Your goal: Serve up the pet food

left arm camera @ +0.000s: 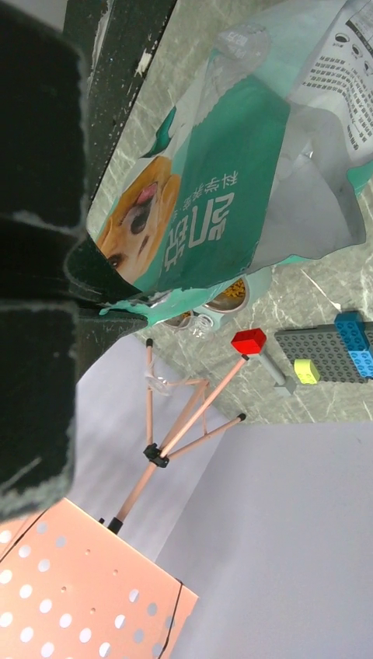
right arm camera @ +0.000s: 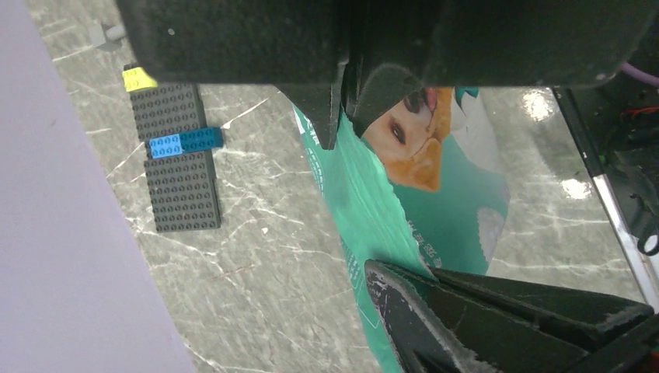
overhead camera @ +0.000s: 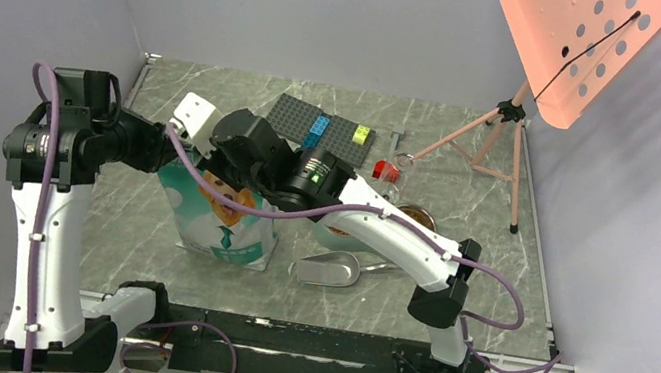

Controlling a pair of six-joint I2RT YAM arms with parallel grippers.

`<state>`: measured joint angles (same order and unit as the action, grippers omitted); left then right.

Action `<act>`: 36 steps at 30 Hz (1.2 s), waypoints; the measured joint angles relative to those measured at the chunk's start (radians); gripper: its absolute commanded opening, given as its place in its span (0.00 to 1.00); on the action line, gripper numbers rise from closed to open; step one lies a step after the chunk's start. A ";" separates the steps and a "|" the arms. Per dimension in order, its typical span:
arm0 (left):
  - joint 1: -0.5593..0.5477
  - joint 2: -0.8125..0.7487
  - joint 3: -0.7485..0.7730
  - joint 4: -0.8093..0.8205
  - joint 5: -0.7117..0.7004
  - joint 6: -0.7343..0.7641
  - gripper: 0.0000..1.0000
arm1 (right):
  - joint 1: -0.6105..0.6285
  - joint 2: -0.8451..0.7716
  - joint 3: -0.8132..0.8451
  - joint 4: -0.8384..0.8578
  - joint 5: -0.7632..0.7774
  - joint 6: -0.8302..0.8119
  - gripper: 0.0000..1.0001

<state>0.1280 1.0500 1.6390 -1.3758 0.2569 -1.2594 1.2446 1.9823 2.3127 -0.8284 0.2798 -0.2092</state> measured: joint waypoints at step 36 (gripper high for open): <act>0.008 -0.001 0.000 -0.001 0.034 -0.001 0.00 | -0.061 -0.172 -0.166 -0.034 -0.023 0.142 0.00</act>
<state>0.1356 1.0489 1.6390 -1.3769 0.2913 -1.2602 1.1831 1.8099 2.1464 -0.8627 0.2573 -0.0677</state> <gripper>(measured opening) 0.013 0.020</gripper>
